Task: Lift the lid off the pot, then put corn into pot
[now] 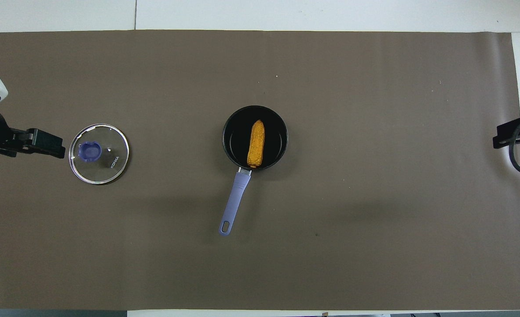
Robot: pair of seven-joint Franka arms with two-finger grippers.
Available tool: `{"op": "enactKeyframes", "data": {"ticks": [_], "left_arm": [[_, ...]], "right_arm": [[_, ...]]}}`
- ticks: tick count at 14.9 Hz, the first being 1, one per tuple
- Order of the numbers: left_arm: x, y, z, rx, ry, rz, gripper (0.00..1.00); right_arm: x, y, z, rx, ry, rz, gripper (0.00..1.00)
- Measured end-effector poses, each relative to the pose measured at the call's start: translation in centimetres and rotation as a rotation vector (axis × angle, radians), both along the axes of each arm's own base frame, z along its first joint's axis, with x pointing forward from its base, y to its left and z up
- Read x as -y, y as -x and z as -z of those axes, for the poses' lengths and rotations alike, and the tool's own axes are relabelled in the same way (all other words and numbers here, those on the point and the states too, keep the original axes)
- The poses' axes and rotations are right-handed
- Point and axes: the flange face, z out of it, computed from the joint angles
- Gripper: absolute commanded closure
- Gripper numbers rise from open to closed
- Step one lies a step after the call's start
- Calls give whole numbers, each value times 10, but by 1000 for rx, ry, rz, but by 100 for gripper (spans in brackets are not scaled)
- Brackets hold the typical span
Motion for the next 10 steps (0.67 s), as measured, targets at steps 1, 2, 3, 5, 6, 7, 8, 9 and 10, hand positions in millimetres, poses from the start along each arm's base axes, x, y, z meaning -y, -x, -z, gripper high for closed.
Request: {"op": "enactKeyframes", "data": {"ticks": [1, 2, 3, 5, 6, 7, 8, 9, 10], "left_arm": [[-1, -1, -5, 7, 1, -2, 0], [-2, -1, -10, 10, 1, -3, 0], [-2, -2, -16, 13, 2, -4, 0], [-2, -3, -21, 20, 3, -5, 0], [-2, -3, -21, 20, 3, -6, 0], [-2, -4, -20, 18, 3, -6, 0], [-3, -4, -19, 16, 2, -7, 0], [-3, -5, -18, 14, 2, -7, 0], [-3, -5, -18, 13, 2, -8, 0]], "right_arm": [[0, 0, 0, 1, -1, -7, 0], [-1, -1, 0, 4, -1, -12, 0], [-2, -2, -1, 10, -1, -20, 0], [-6, -2, -1, 12, -3, -49, 0], [-7, -2, -1, 12, -3, -57, 0], [-6, -2, -1, 12, -3, -59, 0], [-5, -2, -1, 12, -4, -58, 0], [-5, -2, -1, 12, -4, -57, 0], [-4, -2, 0, 11, -4, -57, 0]]}}
